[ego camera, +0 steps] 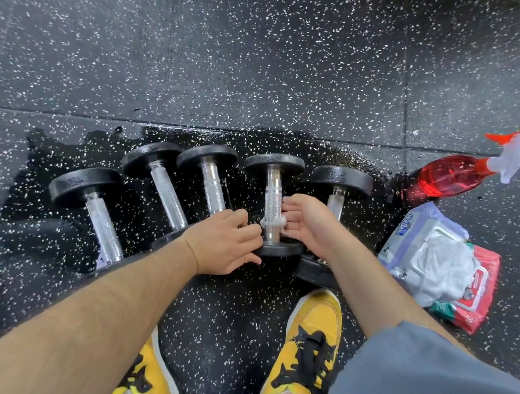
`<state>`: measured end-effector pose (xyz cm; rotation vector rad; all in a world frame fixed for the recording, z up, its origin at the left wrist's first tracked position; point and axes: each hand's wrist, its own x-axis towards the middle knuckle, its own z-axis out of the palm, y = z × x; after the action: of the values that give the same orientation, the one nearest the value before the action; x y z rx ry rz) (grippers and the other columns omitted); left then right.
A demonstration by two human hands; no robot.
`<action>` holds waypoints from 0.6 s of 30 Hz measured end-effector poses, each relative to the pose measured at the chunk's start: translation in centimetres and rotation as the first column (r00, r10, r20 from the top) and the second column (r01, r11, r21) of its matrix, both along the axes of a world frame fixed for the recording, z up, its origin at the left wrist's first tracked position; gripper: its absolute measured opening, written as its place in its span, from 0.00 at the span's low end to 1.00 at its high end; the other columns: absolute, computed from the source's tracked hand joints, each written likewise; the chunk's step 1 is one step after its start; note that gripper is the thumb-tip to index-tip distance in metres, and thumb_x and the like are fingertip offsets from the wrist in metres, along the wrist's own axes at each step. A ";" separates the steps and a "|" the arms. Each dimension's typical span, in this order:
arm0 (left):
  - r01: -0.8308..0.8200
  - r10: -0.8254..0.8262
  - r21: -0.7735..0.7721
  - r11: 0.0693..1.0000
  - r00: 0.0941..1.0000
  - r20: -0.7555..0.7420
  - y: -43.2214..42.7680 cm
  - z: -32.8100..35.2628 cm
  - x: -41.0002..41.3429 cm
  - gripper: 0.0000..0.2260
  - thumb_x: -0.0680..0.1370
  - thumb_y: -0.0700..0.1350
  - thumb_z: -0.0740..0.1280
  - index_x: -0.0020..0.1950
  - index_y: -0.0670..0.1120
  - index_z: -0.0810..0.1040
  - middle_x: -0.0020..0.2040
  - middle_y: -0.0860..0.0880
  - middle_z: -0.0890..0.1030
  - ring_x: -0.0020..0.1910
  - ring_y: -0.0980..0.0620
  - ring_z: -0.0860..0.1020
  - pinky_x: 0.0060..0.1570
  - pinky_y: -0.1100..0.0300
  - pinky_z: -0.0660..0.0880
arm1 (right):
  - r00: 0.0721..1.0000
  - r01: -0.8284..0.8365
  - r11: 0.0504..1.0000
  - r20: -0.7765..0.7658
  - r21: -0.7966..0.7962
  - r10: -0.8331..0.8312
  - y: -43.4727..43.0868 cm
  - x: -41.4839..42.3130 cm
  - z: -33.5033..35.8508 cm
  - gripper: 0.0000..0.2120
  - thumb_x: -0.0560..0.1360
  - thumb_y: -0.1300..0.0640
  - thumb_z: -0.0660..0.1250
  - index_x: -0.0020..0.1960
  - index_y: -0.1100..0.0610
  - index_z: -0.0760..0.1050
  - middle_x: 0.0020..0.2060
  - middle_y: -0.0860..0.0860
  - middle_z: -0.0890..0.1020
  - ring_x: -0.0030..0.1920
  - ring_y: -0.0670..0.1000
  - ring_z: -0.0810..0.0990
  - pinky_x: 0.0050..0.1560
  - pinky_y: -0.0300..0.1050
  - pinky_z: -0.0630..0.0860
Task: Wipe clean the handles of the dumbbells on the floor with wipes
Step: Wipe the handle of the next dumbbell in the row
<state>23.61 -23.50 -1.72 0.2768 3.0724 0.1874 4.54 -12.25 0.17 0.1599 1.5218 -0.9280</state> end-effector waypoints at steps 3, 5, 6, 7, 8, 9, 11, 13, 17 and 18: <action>-0.005 0.005 0.011 1.000 1.000 0.009 0.0 -0.1 0.2 0.19 0.86 0.58 0.54 0.51 0.46 0.76 0.45 0.51 0.71 0.44 0.50 0.54 0.42 0.52 0.74 | 1.000 -0.020 1.000 0.006 0.003 0.020 -0.9 0.3 1.0 0.27 0.73 0.50 0.68 0.68 0.63 0.73 0.60 0.62 0.81 0.58 0.63 0.82 0.63 0.61 0.78; 0.004 -0.004 0.005 1.000 1.000 -0.002 0.1 0.1 0.0 0.19 0.86 0.59 0.54 0.51 0.46 0.75 0.45 0.51 0.71 0.44 0.50 0.55 0.41 0.53 0.74 | 1.000 -0.017 1.000 0.013 -0.004 0.017 -0.9 0.1 1.7 0.29 0.72 0.48 0.68 0.68 0.62 0.73 0.61 0.61 0.81 0.58 0.61 0.83 0.63 0.60 0.78; 0.007 -0.007 0.001 1.000 1.000 -0.007 0.1 0.2 -0.1 0.19 0.86 0.59 0.54 0.51 0.46 0.75 0.44 0.51 0.71 0.44 0.50 0.55 0.41 0.53 0.74 | 1.000 -0.011 1.000 0.012 -0.011 0.011 -0.7 0.0 2.2 0.23 0.76 0.50 0.67 0.66 0.62 0.74 0.57 0.60 0.83 0.55 0.60 0.84 0.62 0.59 0.79; 0.005 -0.005 -0.003 1.000 1.000 -0.011 0.1 0.3 -0.3 0.18 0.86 0.59 0.55 0.51 0.47 0.75 0.44 0.51 0.71 0.44 0.50 0.55 0.41 0.54 0.73 | 1.000 -0.008 1.000 0.007 -0.017 0.009 -0.5 -0.1 2.3 0.16 0.79 0.52 0.64 0.62 0.61 0.75 0.52 0.58 0.85 0.53 0.58 0.85 0.60 0.57 0.79; 0.003 -0.003 -0.005 1.000 1.000 -0.010 0.0 0.4 -0.4 0.18 0.86 0.59 0.56 0.51 0.47 0.75 0.44 0.51 0.71 0.44 0.50 0.54 0.41 0.54 0.72 | 1.000 0.010 1.000 0.012 -0.022 -0.010 -0.2 -0.2 2.1 0.12 0.81 0.54 0.62 0.59 0.61 0.75 0.50 0.57 0.85 0.51 0.57 0.85 0.60 0.55 0.79; 0.003 -0.004 -0.008 1.000 1.000 -0.006 0.0 0.3 -0.4 0.18 0.86 0.59 0.56 0.50 0.47 0.75 0.44 0.51 0.70 0.44 0.50 0.53 0.41 0.54 0.72 | 0.999 0.031 0.999 0.013 -0.027 -0.031 0.1 -0.3 1.8 0.10 0.82 0.55 0.61 0.59 0.60 0.75 0.49 0.57 0.85 0.51 0.56 0.84 0.61 0.55 0.79; 0.004 -0.004 -0.002 1.000 1.000 -0.006 0.0 0.2 -0.1 0.18 0.86 0.59 0.56 0.50 0.47 0.75 0.44 0.51 0.71 0.44 0.50 0.53 0.41 0.53 0.72 | 0.999 0.036 0.998 -0.003 -0.042 -0.036 -0.2 0.1 1.6 0.11 0.81 0.55 0.61 0.60 0.60 0.75 0.48 0.56 0.86 0.50 0.56 0.85 0.60 0.55 0.79; 0.006 -0.006 0.000 1.000 1.000 -0.018 0.1 0.2 0.1 0.17 0.85 0.59 0.58 0.50 0.47 0.76 0.44 0.51 0.71 0.43 0.50 0.55 0.39 0.54 0.72 | 1.000 -0.002 0.999 -0.007 -0.051 0.001 -0.7 0.5 1.7 0.19 0.79 0.51 0.64 0.65 0.61 0.74 0.54 0.59 0.85 0.53 0.57 0.85 0.62 0.57 0.78; 0.018 -0.018 -0.015 1.000 0.999 -0.032 0.2 0.7 -0.3 0.16 0.84 0.59 0.59 0.49 0.48 0.76 0.43 0.52 0.72 0.40 0.50 0.63 0.37 0.57 0.70 | 1.000 -0.002 1.000 -0.008 -0.031 0.002 -0.6 -0.1 1.5 0.18 0.80 0.52 0.63 0.65 0.61 0.74 0.57 0.61 0.84 0.57 0.61 0.83 0.63 0.58 0.78; 0.018 -0.018 -0.016 1.000 1.000 -0.026 0.1 0.7 -0.5 0.17 0.84 0.59 0.59 0.49 0.48 0.76 0.43 0.52 0.71 0.40 0.50 0.64 0.38 0.57 0.70 | 1.000 0.003 1.000 -0.013 -0.027 -0.003 -0.3 -0.3 1.5 0.12 0.81 0.55 0.61 0.61 0.60 0.75 0.54 0.60 0.85 0.56 0.61 0.84 0.62 0.57 0.78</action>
<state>23.13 -23.35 -1.00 0.3081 3.0946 0.1604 4.19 -12.60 1.67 0.1371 1.5210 -0.9533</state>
